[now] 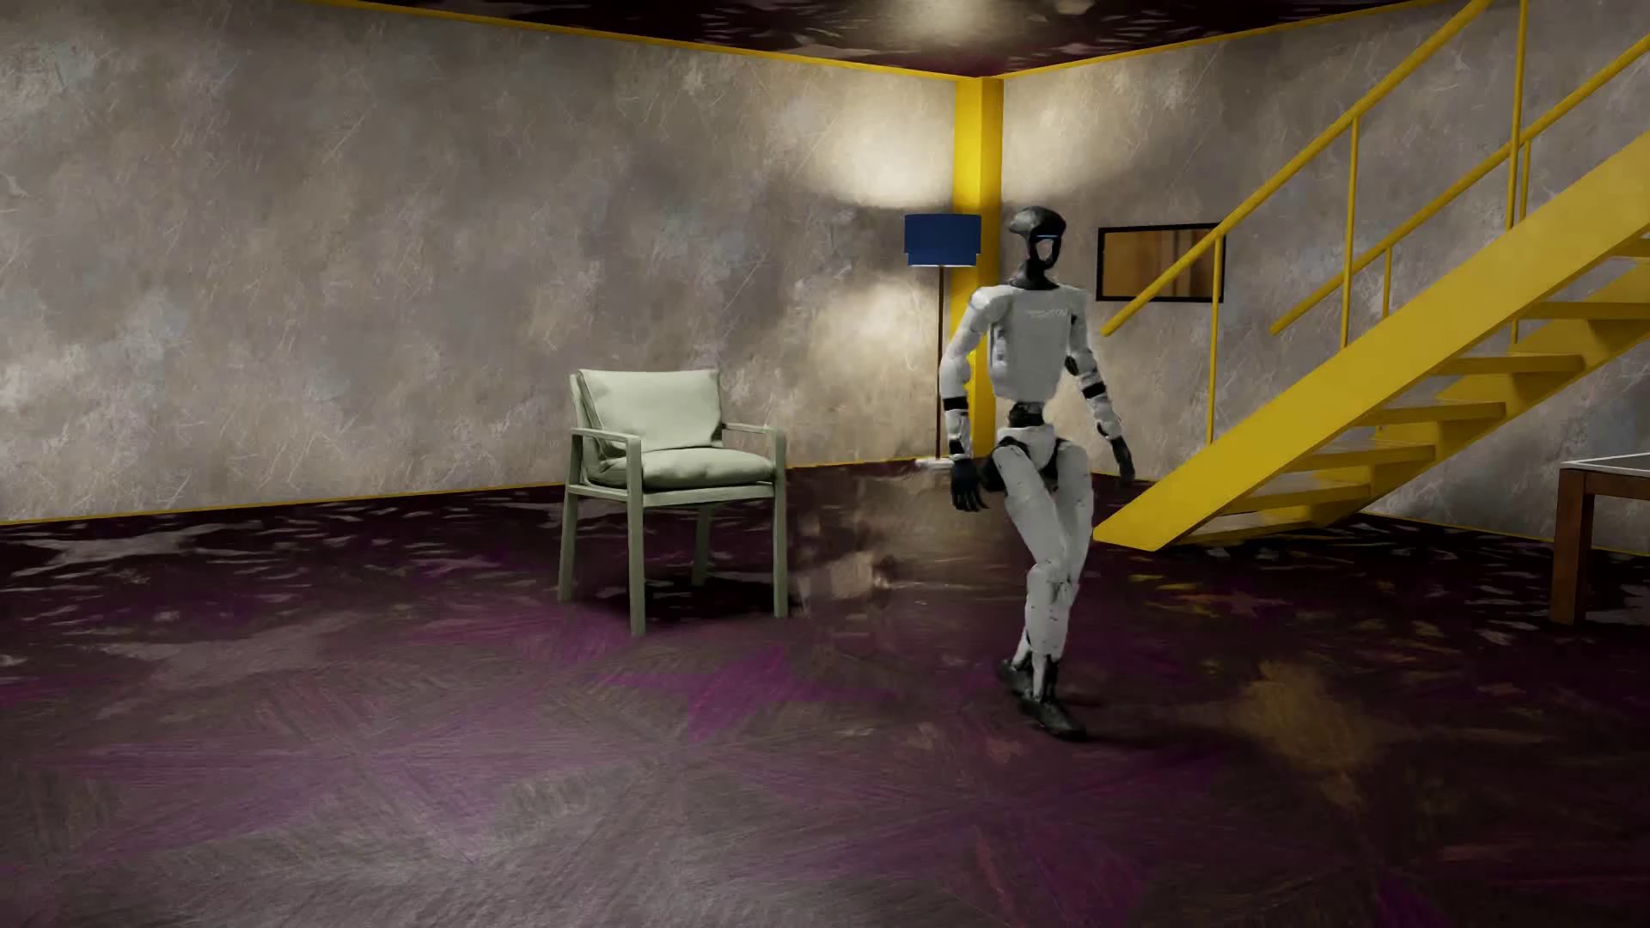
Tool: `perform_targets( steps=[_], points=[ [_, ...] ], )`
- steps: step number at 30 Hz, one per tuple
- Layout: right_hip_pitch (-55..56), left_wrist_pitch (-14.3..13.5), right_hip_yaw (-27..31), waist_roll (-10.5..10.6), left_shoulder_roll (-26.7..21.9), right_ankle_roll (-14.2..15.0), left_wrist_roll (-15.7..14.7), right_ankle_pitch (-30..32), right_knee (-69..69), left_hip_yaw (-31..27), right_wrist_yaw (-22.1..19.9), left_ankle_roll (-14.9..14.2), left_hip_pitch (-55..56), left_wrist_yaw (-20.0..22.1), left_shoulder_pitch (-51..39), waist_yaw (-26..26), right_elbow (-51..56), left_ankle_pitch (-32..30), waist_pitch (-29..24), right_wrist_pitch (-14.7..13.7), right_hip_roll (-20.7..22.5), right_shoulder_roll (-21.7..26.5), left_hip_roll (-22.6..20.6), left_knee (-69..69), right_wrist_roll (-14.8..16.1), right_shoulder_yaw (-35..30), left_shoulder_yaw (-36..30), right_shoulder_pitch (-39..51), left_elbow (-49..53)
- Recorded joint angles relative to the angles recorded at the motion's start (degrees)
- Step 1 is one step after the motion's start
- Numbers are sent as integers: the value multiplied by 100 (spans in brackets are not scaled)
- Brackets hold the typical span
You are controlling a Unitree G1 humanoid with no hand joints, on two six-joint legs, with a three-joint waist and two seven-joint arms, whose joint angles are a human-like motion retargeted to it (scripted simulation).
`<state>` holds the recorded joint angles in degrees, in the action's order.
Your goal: Walk towards the chair
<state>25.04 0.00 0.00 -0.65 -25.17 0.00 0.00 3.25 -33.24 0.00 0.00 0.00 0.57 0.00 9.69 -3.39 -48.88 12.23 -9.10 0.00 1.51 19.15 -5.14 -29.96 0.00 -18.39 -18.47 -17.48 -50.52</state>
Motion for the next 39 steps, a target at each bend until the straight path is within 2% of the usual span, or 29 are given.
perform_targets(
  steps=[2,3,5,6,7,8,9,10,11,12,13,14,17,20,23,25,27,29,32,35,39],
  points=[
    [-130,0,0,2,-35,0,0,-1256,1224,0,0,0,-264,0,-38,-200,-186,381,1,0,-236,16,-37,-179,0,-70,-6,-270,167],
    [-168,0,0,-34,-32,0,0,-1615,1375,0,0,0,-436,0,-5,-272,-290,578,13,0,-403,6,-64,-256,0,-103,-6,-452,242],
    [-73,0,0,-123,33,0,0,-1079,1778,0,0,0,-904,0,168,-365,-436,1056,44,0,-631,-32,-109,-284,0,-156,44,-802,365],
    [19,0,0,-153,98,0,0,-1151,1733,0,0,0,-1176,0,287,-414,-472,1335,75,0,-681,-47,-157,-248,0,-165,49,-954,426],
    [97,0,0,-150,183,0,0,-1481,982,0,0,0,-1428,0,391,-496,-507,1550,133,0,-711,-54,-186,-213,0,-168,-4,-1088,490],
    [173,0,0,-101,297,0,0,-1030,853,0,0,0,-1579,0,452,-608,-571,1572,226,0,-734,-59,-150,-262,0,-163,-108,-1193,561],
    [296,0,0,11,451,0,0,-131,735,0,0,0,-1550,0,447,-694,-700,1259,322,0,-728,-65,-42,-507,0,-154,-231,-1236,616],
    [477,0,0,165,631,0,0,923,644,0,0,0,-1385,0,377,-686,-902,504,371,0,-647,-57,112,-994,0,-197,-379,-1180,629],
    [611,0,0,287,787,0,0,1690,534,0,0,0,-1206,0,275,-605,-1092,-758,351,0,-469,-10,275,-1601,0,-350,-586,-1030,619],
    [602,0,0,326,870,0,0,1902,439,0,0,0,-1024,0,168,-523,-1168,-2361,294,0,-226,74,380,-2100,0,-556,-860,-833,644],
    [449,0,0,302,862,0,0,1660,432,0,0,0,-804,0,68,-504,-1111,-3614,244,0,20,169,382,-2401,0,-662,-1145,-642,746],
    [199,0,0,263,795,0,0,1194,502,0,0,0,-574,0,7,-519,-969,-3831,216,0,259,251,326,-2657,0,-593,-1331,-499,884],
    [-652,0,0,94,625,0,0,-99,686,0,0,0,-163,0,115,-211,-349,-1486,225,0,872,416,278,-3216,0,6,-999,-221,661],
    [-1337,0,0,-249,366,0,0,-815,768,0,0,0,106,0,269,75,135,-461,301,0,972,467,365,-2848,0,344,-924,158,-111],
    [-1964,0,0,-561,187,0,0,-1327,843,0,0,0,67,0,541,382,414,190,425,0,837,507,461,-2017,0,683,-959,405,-721],
    [-2215,0,0,-627,201,0,0,-1624,869,0,0,0,-106,0,729,768,349,425,500,0,655,497,544,-1437,0,1016,-751,548,-991],
    [-2377,0,0,-560,235,0,0,-1862,946,0,0,0,-197,0,933,1098,44,340,580,0,495,448,656,-1011,0,1169,-628,790,-1106],
    [-2458,0,0,-480,226,0,0,-1974,968,0,0,0,-84,0,1118,1275,-241,162,640,0,362,359,699,-799,0,1096,-655,1041,-1122],
    [-2480,0,0,-400,177,0,0,-1630,991,0,0,0,102,0,1367,1478,-83,-24,544,0,343,198,677,-707,0,656,-721,1069,-1200],
    [-2636,0,0,-314,175,0,0,-1562,971,0,0,0,386,0,1584,1431,106,-217,418,0,167,114,747,-504,0,233,-606,689,-1303],
    [-2932,0,0,-309,117,0,0,-1195,961,0,0,0,1155,0,1551,1103,-720,88,184,0,17,43,820,80,0,326,-613,106,-1177]
  ],
)
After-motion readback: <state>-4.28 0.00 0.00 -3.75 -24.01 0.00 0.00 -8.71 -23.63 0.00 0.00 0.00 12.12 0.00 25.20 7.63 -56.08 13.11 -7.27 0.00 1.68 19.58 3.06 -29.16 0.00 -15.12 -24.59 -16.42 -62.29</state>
